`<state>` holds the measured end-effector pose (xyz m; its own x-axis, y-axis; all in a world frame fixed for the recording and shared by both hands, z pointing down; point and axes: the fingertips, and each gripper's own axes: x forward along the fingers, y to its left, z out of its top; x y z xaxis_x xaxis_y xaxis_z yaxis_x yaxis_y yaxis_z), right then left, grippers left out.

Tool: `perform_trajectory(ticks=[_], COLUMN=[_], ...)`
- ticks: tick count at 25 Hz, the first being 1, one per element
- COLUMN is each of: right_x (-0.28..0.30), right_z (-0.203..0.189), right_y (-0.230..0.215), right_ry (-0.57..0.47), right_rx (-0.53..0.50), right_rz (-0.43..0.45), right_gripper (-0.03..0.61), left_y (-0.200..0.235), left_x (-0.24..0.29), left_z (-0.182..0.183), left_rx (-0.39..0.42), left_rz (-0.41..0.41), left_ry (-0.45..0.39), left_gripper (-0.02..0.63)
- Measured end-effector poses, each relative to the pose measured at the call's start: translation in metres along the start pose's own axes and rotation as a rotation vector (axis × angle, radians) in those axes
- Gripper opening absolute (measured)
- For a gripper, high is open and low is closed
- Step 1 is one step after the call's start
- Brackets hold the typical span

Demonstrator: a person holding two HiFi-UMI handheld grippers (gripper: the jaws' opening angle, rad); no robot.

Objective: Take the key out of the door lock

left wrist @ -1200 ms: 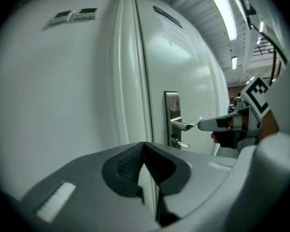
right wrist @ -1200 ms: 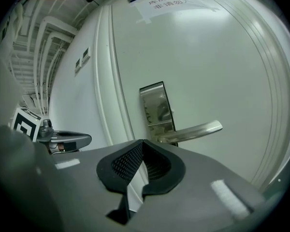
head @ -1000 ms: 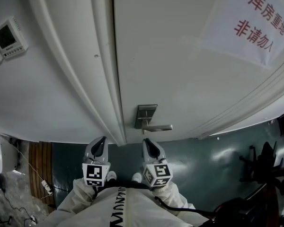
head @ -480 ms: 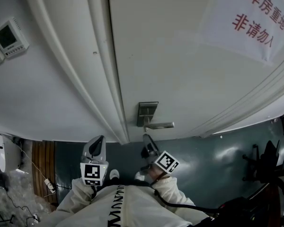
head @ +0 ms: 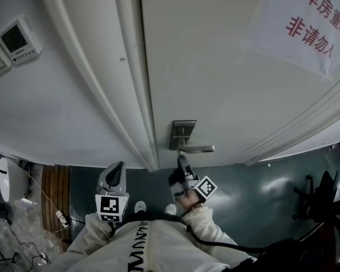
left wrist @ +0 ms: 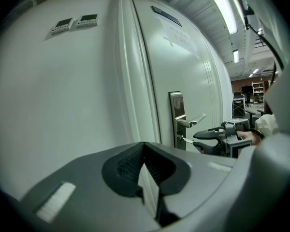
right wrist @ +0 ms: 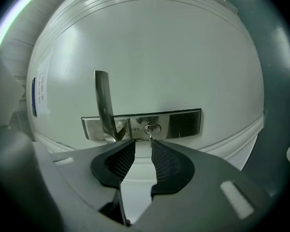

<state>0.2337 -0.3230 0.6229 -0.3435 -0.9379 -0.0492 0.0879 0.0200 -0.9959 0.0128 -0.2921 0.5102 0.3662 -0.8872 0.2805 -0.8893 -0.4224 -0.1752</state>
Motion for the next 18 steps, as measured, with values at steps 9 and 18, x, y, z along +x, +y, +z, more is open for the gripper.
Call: perform_trajectory(ticks=[9, 18], right_x=[0.0, 0.017], right_z=[0.001, 0.012], right_y=[-0.004, -0.01], right_ry=[0.0, -0.022], right_rx=[0.016, 0.031], right_rz=[0.013, 0.0], right_gripper=[0.101, 0.106], left_y=[-0.002, -0.001], left_x=[-0.004, -0.009], left_z=[-0.001, -0.007], left_rx=[0.005, -0.008], left_rz=[-0.012, -0.003], left_ry=[0.001, 0.008], left_gripper=[0.0, 0.0])
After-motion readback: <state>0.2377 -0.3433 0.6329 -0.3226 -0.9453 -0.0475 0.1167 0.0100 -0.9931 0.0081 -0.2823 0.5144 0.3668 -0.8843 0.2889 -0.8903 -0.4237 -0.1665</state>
